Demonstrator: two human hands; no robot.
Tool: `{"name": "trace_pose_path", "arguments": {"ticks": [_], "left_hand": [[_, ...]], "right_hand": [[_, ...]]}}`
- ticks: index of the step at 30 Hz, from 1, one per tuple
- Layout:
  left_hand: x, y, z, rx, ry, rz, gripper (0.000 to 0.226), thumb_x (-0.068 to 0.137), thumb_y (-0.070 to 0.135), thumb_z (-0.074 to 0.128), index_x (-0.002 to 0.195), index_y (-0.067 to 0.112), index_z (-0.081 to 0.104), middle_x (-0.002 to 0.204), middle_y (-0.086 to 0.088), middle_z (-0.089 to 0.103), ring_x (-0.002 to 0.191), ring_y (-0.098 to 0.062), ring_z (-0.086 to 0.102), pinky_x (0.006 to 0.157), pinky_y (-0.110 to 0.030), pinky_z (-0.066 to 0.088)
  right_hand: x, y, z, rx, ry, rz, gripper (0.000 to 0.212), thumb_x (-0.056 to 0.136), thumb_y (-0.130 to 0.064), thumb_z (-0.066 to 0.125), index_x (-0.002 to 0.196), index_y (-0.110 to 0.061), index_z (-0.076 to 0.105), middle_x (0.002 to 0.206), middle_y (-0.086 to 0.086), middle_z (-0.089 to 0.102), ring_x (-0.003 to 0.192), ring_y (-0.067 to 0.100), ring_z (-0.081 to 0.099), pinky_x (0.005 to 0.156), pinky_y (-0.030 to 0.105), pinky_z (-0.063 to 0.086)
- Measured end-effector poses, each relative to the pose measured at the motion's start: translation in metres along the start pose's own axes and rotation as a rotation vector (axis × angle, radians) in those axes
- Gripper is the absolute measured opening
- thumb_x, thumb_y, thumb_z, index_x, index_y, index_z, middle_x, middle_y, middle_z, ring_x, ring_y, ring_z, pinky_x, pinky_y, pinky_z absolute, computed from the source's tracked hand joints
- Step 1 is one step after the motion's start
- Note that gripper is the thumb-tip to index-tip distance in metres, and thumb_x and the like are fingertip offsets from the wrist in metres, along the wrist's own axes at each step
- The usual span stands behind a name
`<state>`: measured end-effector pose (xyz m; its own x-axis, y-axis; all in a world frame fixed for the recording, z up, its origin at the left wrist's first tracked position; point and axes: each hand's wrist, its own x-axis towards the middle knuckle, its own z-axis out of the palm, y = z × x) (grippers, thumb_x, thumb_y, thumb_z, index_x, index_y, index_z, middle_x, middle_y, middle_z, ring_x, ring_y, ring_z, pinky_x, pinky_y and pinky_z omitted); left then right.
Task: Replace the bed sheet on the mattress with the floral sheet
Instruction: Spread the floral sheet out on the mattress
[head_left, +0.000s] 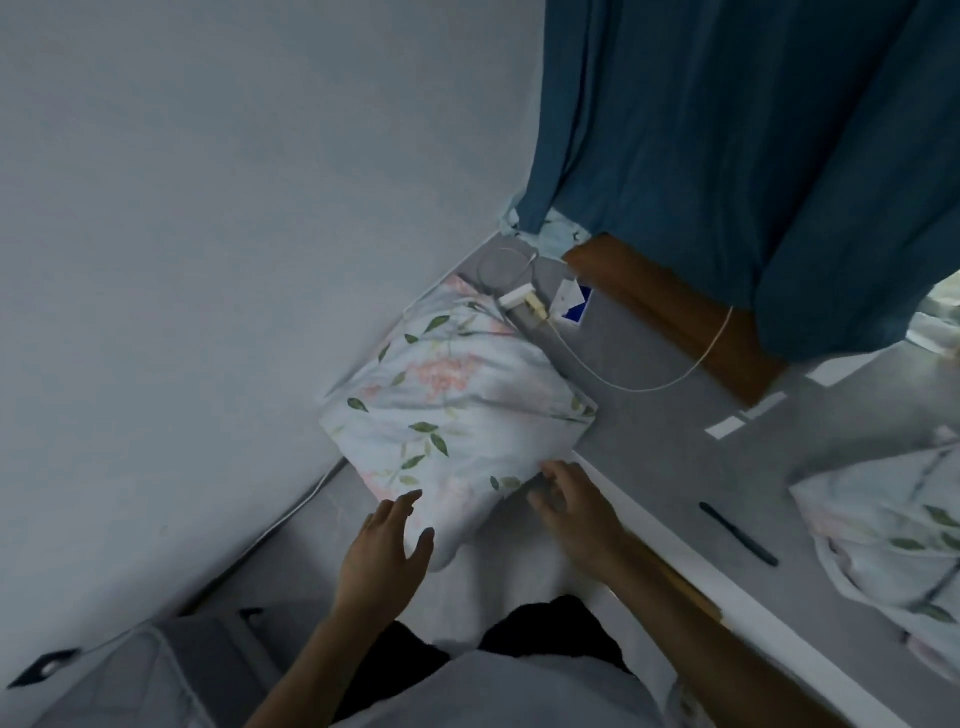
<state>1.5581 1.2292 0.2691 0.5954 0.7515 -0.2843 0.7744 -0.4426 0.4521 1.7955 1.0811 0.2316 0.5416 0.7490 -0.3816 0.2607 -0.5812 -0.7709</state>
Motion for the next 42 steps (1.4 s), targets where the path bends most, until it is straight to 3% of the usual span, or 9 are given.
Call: {"name": "trace_pose_path", "arguments": {"ticks": [8, 17, 24, 29, 32, 34, 36, 39, 42], "left_hand": [[0.153, -0.045, -0.034, -0.038, -0.060, 0.081, 0.051, 0.100, 0.044, 0.059, 0.148, 0.034, 0.044, 0.135, 0.009, 0.059, 0.122, -0.016, 0.059, 0.088, -0.038, 0.055], [0.356, -0.080, -0.050, 0.030, -0.272, 0.225, 0.051, 0.102, 0.045, 0.055, 0.148, 0.026, 0.047, 0.141, -0.001, 0.058, 0.131, -0.027, 0.052, 0.099, -0.046, 0.052], [0.485, -0.075, 0.042, 0.171, -0.386, 0.265, 0.070, 0.099, 0.051, 0.058, 0.157, 0.021, 0.032, 0.152, -0.009, 0.045, 0.137, -0.033, 0.045, 0.106, -0.052, 0.048], [0.561, -0.047, 0.117, 0.298, -0.362, 0.572, 0.070, 0.097, 0.043, 0.063, 0.156, 0.017, 0.036, 0.158, -0.008, 0.042, 0.143, -0.031, 0.041, 0.109, -0.050, 0.047], [0.592, -0.013, 0.161, 0.317, -0.399, 0.778, 0.080, 0.092, 0.038, 0.073, 0.159, 0.020, 0.033, 0.164, -0.007, 0.035, 0.151, -0.028, 0.032, 0.117, -0.048, 0.039], [0.608, 0.007, 0.189, 0.380, -0.481, 0.852, 0.095, 0.086, 0.040, 0.080, 0.161, 0.019, 0.026, 0.168, -0.006, 0.027, 0.156, -0.026, 0.022, 0.124, -0.045, 0.029], [0.618, 0.018, 0.209, 0.452, -0.529, 0.892, 0.106, 0.078, 0.044, 0.086, 0.162, 0.017, 0.026, 0.167, -0.007, 0.029, 0.157, -0.027, 0.020, 0.127, -0.042, 0.022], [0.616, 0.022, 0.218, 0.434, -0.561, 0.944, 0.110, 0.068, 0.046, 0.093, 0.157, 0.017, 0.036, 0.161, -0.007, 0.038, 0.153, -0.028, 0.028, 0.125, -0.041, 0.022], [0.610, 0.019, 0.215, 0.421, -0.574, 1.074, 0.118, 0.062, 0.050, 0.095, 0.158, 0.016, 0.035, 0.164, -0.006, 0.035, 0.153, -0.026, 0.029, 0.125, -0.036, 0.016]], "right_hand": [[0.118, -0.044, 0.031, 0.033, 0.080, 0.107, 0.043, 0.100, -0.042, 0.061, 0.140, -0.030, 0.051, 0.129, -0.010, 0.050, 0.114, 0.011, 0.054, 0.090, 0.030, 0.044], [0.201, -0.036, 0.096, 0.172, 0.342, 0.488, 0.042, 0.097, -0.036, 0.068, 0.137, -0.027, 0.056, 0.127, -0.005, 0.051, 0.116, 0.021, 0.060, 0.097, 0.042, 0.051], [0.295, 0.042, 0.120, 0.093, 0.372, 0.664, 0.057, 0.095, -0.050, 0.066, 0.147, -0.029, 0.054, 0.150, 0.001, 0.045, 0.139, 0.025, 0.045, 0.114, 0.045, 0.040], [0.367, 0.120, 0.102, -0.189, 0.474, 0.565, 0.074, 0.093, -0.047, 0.068, 0.158, -0.026, 0.038, 0.165, 0.013, 0.029, 0.152, 0.038, 0.024, 0.123, 0.056, 0.026], [0.407, 0.156, 0.085, -0.258, 0.408, 0.575, 0.089, 0.090, -0.055, 0.069, 0.162, -0.026, 0.026, 0.169, 0.013, 0.022, 0.156, 0.034, 0.016, 0.124, 0.051, 0.016], [0.421, 0.173, 0.082, -0.294, 0.297, 0.615, 0.099, 0.085, -0.063, 0.069, 0.164, -0.027, 0.020, 0.164, 0.011, 0.033, 0.153, 0.033, 0.025, 0.121, 0.048, 0.021], [0.425, 0.179, 0.081, -0.368, 0.244, 0.631, 0.098, 0.080, -0.068, 0.070, 0.158, -0.025, 0.032, 0.149, 0.011, 0.051, 0.140, 0.032, 0.044, 0.115, 0.046, 0.029], [0.421, 0.169, 0.078, -0.423, 0.239, 0.586, 0.067, 0.077, -0.070, 0.069, 0.125, -0.024, 0.061, 0.122, 0.005, 0.070, 0.118, 0.032, 0.063, 0.101, 0.044, 0.045], [0.407, 0.143, 0.079, -0.361, 0.178, 0.430, 0.049, 0.086, -0.058, 0.068, 0.117, -0.019, 0.070, 0.112, 0.010, 0.074, 0.109, 0.035, 0.068, 0.093, 0.041, 0.050]]}}
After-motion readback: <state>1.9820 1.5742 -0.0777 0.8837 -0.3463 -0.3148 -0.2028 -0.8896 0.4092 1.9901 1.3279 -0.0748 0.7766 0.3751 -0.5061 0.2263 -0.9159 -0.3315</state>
